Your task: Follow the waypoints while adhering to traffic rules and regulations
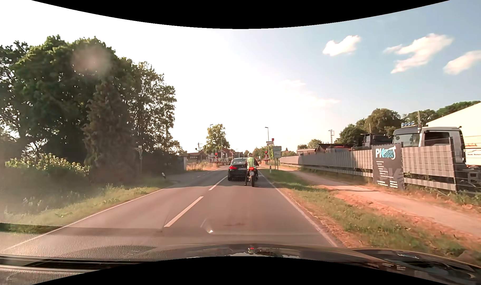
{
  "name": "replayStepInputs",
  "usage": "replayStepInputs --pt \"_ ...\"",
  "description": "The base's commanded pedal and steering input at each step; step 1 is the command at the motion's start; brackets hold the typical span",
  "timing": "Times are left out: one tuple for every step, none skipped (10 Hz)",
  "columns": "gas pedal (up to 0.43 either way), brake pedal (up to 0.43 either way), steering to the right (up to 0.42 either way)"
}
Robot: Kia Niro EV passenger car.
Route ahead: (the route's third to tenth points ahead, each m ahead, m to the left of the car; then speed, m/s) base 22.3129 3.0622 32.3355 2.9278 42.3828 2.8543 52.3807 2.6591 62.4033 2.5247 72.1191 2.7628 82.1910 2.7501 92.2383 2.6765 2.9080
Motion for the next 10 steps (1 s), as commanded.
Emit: replayStepInputs --pt "0.000 0.152 -0.001" --pt "0.000 0.152 -0.002" --pt "0.000 0.146 -0.006" --pt "0.000 0.134 -0.007" --pt "0.000 0.122 -0.005" --pt "0.000 0.122 -0.004" --pt "0.000 0.122 -0.004" --pt "0.000 0.134 -0.004" --pt "0.000 0.140 -0.004" --pt "0.000 0.146 -0.004"
